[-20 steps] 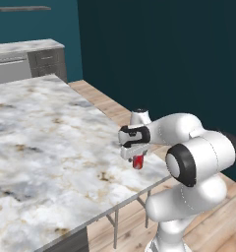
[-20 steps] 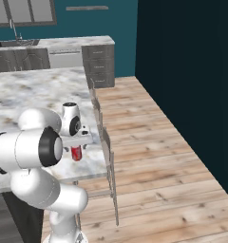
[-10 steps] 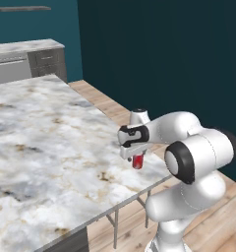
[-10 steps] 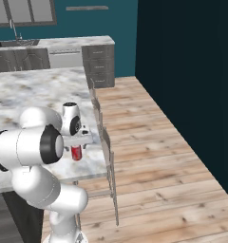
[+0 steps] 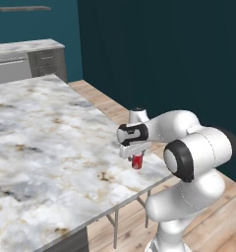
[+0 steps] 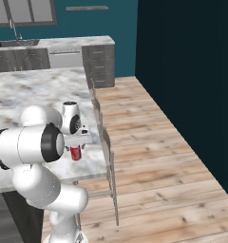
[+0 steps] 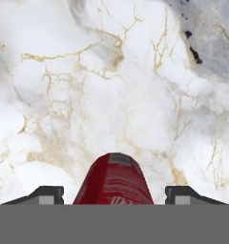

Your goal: Four empty soda cans are scattered around the kitchen. Gather all the cans and cluster them next to the stove for recycling.

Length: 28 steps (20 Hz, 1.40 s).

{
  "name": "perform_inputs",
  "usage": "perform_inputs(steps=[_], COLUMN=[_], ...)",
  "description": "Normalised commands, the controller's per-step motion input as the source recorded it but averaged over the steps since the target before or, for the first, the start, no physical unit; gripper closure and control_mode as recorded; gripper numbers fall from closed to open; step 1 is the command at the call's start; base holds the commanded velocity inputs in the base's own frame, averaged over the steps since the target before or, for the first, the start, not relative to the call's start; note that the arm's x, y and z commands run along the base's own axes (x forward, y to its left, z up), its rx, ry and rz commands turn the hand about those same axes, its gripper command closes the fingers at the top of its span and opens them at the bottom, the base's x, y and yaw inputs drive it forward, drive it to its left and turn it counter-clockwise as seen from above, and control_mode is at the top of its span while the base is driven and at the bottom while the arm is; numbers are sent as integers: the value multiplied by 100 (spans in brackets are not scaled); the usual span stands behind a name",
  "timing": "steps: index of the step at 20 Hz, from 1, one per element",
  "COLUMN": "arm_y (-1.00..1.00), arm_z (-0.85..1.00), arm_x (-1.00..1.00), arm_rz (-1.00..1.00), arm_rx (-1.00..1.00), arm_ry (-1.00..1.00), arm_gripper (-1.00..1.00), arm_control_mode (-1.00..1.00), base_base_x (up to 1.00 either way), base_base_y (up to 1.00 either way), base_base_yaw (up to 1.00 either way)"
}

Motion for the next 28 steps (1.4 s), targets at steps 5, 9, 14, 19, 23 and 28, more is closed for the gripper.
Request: perform_inputs(steps=[5,9,14,19,23,28], arm_y=[-17,-7,-8,-14,-16,-15], arm_z=[-15,-8,45,78,80,51], arm_x=[-28,-12,-45,-71,-64,-49], arm_rz=[-2,-3,-5,-7,-7,-7], arm_rx=[0,-1,0,2,4,2], arm_ry=[11,4,-8,-17,-17,-8], arm_gripper=[100,100,100,100,100,100], arm_control_mode=[-100,-100,-100,-100,-100,-100], base_base_x=[0,0,0,0,0,0], base_base_y=[0,0,0,0,0,0], base_base_yaw=[0,0,0,0,0,0])
